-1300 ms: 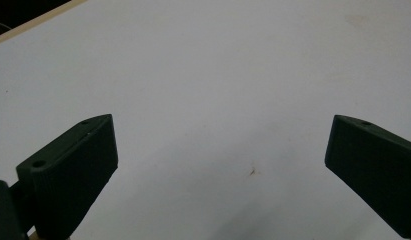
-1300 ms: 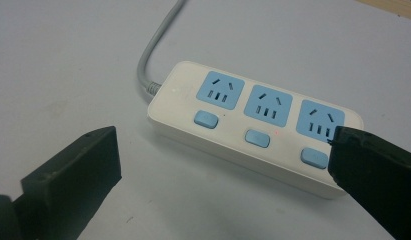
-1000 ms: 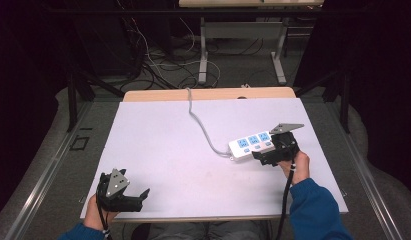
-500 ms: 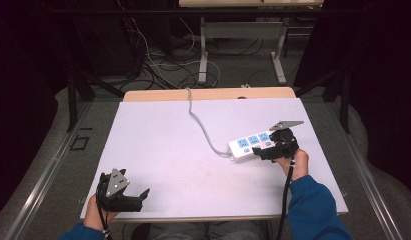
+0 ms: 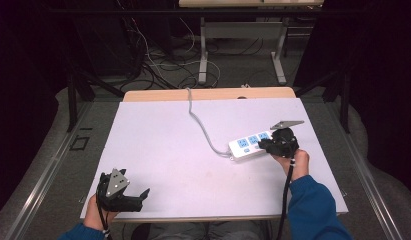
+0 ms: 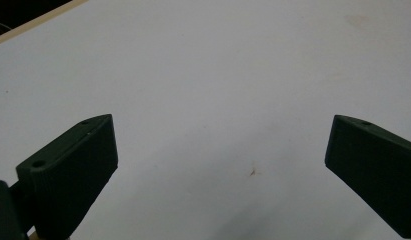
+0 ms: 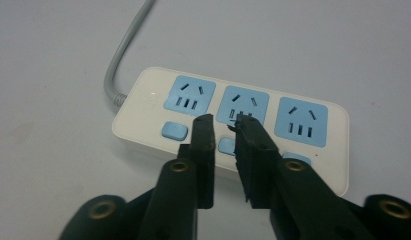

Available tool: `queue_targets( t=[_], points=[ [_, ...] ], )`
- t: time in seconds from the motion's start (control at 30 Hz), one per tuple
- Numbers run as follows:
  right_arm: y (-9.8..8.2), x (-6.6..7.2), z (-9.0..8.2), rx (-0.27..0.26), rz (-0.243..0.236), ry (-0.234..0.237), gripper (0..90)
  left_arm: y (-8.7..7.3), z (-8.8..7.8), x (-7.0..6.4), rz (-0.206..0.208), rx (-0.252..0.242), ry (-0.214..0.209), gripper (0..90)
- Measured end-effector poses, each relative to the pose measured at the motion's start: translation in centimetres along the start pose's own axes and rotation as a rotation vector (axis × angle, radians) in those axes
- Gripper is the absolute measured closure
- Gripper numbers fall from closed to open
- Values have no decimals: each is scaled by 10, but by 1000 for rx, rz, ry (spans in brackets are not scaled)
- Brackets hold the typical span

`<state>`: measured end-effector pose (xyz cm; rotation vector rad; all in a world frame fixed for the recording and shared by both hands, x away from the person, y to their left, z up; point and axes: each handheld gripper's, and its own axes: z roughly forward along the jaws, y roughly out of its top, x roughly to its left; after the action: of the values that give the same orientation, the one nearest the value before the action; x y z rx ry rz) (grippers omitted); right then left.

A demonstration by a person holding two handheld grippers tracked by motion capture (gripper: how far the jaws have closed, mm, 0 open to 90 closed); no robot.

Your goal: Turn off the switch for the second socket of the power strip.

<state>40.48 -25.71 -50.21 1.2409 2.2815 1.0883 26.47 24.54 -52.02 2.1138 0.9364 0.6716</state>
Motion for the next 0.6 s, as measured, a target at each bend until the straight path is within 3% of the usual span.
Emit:
queue_targets(
  t=[0.1, 0.6],
  points=[
    [0, 0, 0, -2, -2, -1, 899, 0, 0, 0, 0, 0, 0, 6],
    [3, 0, 10, 23, -2, -39, 900, 0, 0, 0, -2, 2, -2, 6]
  ],
)
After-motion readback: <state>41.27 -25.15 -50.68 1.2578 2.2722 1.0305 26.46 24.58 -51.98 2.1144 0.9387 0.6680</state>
